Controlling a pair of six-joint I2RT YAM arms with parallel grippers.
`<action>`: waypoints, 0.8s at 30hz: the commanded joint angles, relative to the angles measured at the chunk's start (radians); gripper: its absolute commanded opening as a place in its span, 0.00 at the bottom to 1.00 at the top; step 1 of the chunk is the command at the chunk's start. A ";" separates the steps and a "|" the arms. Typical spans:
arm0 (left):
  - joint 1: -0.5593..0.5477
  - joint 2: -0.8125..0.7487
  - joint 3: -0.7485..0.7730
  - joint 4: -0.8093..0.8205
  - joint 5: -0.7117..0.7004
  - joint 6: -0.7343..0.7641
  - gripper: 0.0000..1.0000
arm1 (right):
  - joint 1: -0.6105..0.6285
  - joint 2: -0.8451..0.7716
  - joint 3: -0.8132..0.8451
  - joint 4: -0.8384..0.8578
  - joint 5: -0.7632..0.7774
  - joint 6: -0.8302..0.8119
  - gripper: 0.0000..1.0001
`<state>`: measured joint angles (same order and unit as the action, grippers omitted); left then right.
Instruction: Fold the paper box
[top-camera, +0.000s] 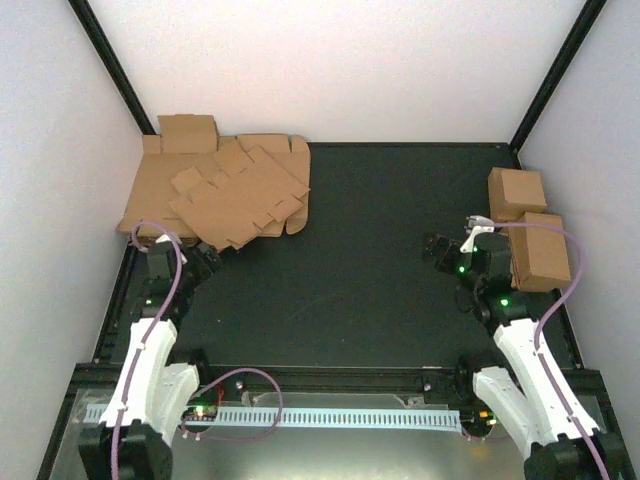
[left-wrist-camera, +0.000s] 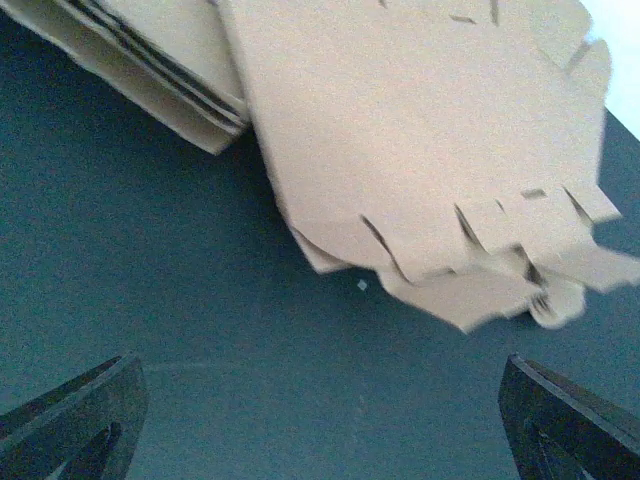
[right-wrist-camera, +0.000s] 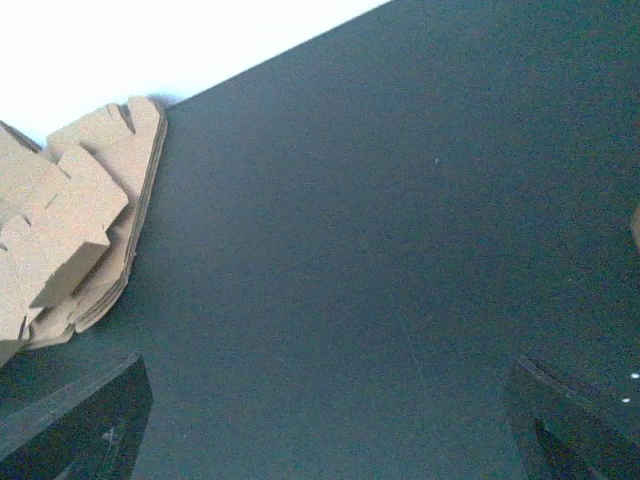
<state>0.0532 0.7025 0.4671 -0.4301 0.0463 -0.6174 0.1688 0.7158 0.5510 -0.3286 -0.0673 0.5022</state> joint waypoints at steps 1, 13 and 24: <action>0.123 0.067 0.061 0.077 0.058 -0.014 0.99 | 0.007 0.045 0.032 0.025 -0.078 -0.019 0.99; 0.268 0.311 0.071 0.311 0.265 -0.034 0.98 | 0.006 0.100 0.026 0.060 -0.142 -0.023 0.99; 0.212 0.548 0.122 0.443 0.625 -0.056 0.87 | 0.006 0.107 0.038 0.071 -0.154 -0.033 0.99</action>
<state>0.3027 1.2602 0.5709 -0.0811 0.5301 -0.6491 0.1688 0.8192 0.5552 -0.2901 -0.2020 0.4877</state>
